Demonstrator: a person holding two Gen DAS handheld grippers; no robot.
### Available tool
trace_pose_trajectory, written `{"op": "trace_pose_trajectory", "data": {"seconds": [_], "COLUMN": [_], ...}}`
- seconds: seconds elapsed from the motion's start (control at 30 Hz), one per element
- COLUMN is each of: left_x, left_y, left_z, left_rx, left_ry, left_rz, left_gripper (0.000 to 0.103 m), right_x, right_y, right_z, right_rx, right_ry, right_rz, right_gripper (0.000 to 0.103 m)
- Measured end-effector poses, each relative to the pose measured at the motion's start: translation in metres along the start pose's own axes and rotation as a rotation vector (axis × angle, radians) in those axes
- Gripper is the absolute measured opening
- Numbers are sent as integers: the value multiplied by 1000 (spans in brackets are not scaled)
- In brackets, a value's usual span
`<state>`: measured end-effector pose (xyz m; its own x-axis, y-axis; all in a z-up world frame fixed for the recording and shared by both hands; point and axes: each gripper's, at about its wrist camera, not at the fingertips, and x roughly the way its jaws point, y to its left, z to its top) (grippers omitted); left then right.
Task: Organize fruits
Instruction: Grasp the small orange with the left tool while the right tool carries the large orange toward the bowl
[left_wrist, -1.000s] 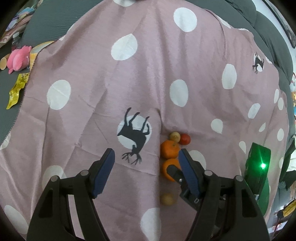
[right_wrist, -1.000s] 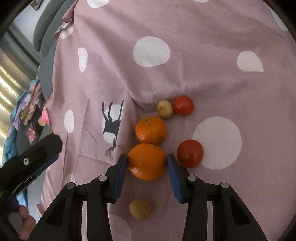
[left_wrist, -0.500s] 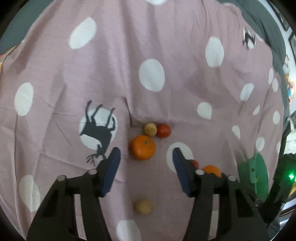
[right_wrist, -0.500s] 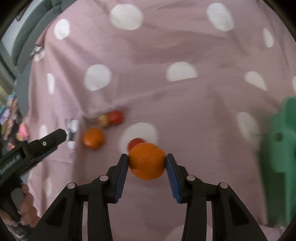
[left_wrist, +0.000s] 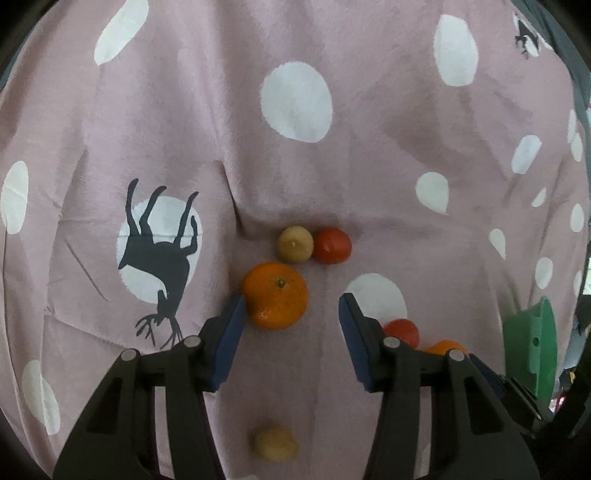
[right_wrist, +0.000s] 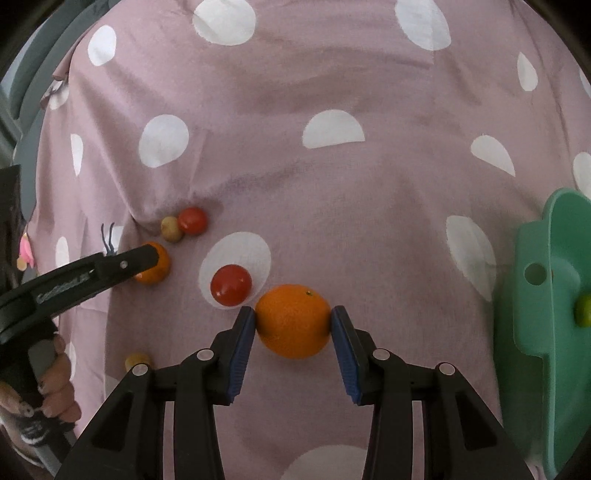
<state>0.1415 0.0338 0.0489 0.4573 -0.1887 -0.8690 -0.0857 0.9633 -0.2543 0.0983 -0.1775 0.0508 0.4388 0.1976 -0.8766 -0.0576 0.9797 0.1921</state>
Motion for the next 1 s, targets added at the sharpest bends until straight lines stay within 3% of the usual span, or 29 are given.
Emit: {"op": "trace_pose_trajectory", "data": {"seconds": [0.43,0.6,0.77,1.0], "left_x": [19,25,22,1], "left_y": [-19,-25,-23,-16], "left_z": [6,5,4,-3], "left_rx": [26,44,34,4], "left_ry": [-57,-84,-91,-62], "left_rz": [106,164,153,43], "left_gripper": [50,40,38,38], "right_x": [1,1,14,13], "right_y": [-1,-5,-6,4], "right_z": [-1,-1,-2,-3], "right_rx": [1,10,41,11], "right_ry": [1,-4,45,25], "right_rz": [5,15,65,22], "right_gripper": [43,43,45,46]}}
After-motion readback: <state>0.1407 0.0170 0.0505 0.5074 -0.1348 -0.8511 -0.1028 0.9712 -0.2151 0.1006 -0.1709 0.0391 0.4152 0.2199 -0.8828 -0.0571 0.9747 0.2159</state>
